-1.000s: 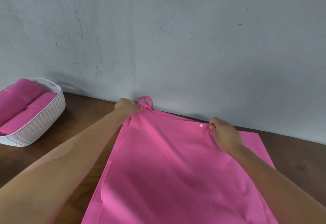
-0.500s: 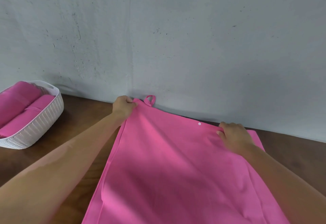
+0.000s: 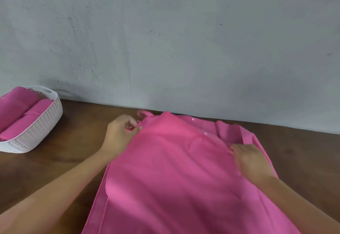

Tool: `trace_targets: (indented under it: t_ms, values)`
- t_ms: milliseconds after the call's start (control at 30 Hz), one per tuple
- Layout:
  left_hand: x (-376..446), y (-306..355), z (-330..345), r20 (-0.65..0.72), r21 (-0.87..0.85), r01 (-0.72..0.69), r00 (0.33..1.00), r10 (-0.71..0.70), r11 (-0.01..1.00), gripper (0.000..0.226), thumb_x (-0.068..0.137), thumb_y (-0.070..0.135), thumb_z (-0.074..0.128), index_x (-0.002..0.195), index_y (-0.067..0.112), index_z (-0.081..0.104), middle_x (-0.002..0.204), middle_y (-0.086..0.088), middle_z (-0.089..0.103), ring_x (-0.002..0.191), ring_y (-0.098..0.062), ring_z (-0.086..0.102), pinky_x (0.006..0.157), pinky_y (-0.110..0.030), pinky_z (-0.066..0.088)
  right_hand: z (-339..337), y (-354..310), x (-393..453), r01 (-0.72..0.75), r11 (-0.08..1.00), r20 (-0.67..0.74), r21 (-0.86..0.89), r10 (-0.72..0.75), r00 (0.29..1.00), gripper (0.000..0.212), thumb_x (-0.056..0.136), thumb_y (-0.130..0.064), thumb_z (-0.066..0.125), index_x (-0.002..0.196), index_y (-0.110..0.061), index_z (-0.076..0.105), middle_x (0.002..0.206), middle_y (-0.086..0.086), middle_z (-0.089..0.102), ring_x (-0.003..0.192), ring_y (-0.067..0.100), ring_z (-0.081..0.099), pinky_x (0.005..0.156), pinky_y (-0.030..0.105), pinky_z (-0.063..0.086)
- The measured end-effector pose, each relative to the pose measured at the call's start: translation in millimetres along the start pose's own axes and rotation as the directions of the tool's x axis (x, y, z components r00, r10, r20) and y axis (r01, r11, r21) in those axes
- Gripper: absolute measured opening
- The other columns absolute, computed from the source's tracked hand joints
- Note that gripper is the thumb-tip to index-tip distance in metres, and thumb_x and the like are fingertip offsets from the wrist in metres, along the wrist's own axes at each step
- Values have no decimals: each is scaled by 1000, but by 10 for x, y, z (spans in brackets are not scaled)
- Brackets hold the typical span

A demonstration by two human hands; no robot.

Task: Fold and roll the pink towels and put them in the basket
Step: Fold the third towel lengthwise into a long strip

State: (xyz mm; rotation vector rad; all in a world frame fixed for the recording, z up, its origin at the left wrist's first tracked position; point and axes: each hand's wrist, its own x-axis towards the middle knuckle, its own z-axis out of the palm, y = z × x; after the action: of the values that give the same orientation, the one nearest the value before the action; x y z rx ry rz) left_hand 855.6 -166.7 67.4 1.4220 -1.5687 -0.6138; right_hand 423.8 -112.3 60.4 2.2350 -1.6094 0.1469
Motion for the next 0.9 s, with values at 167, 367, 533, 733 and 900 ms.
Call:
trace_targets:
  t_ms: [167, 367, 533, 733, 900]
  values:
    - [-641, -126, 149, 121, 56, -37, 992, 31, 998, 27, 78, 7, 84, 68, 23, 65, 76, 6, 68, 68, -13, 62, 66, -28, 49, 53, -241, -624, 106, 994, -23, -28, -107, 994, 28, 73, -5, 45, 82, -11, 70, 66, 4, 61, 53, 30, 59, 59, 42, 54]
    - [-907, -186, 364, 90, 51, 109, 990, -113, 993, 23, 81, 10, 81, 70, 20, 63, 79, 9, 70, 76, -4, 65, 70, -20, 50, -10, -406, -717, 25, 999, 57, -33, -23, 998, 33, 93, -27, 44, 69, -16, 63, 56, 0, 56, 40, 26, 54, 39, 31, 38]
    - [-973, -164, 420, 8, 61, 129, 992, -130, 990, 21, 82, 16, 81, 72, 20, 62, 78, 8, 67, 71, -8, 62, 66, -24, 49, -137, -364, -195, -144, 989, -2, -47, 144, 990, 17, 76, -14, 83, 68, -9, 68, 49, 4, 57, 39, 25, 56, 38, 23, 25]
    - [-976, -183, 444, -4, 65, 134, 991, -134, 989, 19, 83, 18, 81, 75, 20, 64, 84, 8, 68, 75, -10, 63, 69, -23, 49, -14, -197, 325, -212, 958, 355, -191, 269, 895, 71, 81, -4, 61, 147, -9, 34, 129, 14, 51, 117, 32, 49, 91, 42, 46]
    - [-986, -163, 434, 17, 145, -21, 1000, 19, 989, 11, 84, 14, 78, 82, 22, 70, 94, 11, 65, 84, -10, 60, 68, -20, 47, 54, -22, 374, -175, 952, 448, -250, 274, 851, 55, 89, -3, 56, 141, -14, 43, 131, 10, 48, 120, 28, 48, 90, 36, 47]
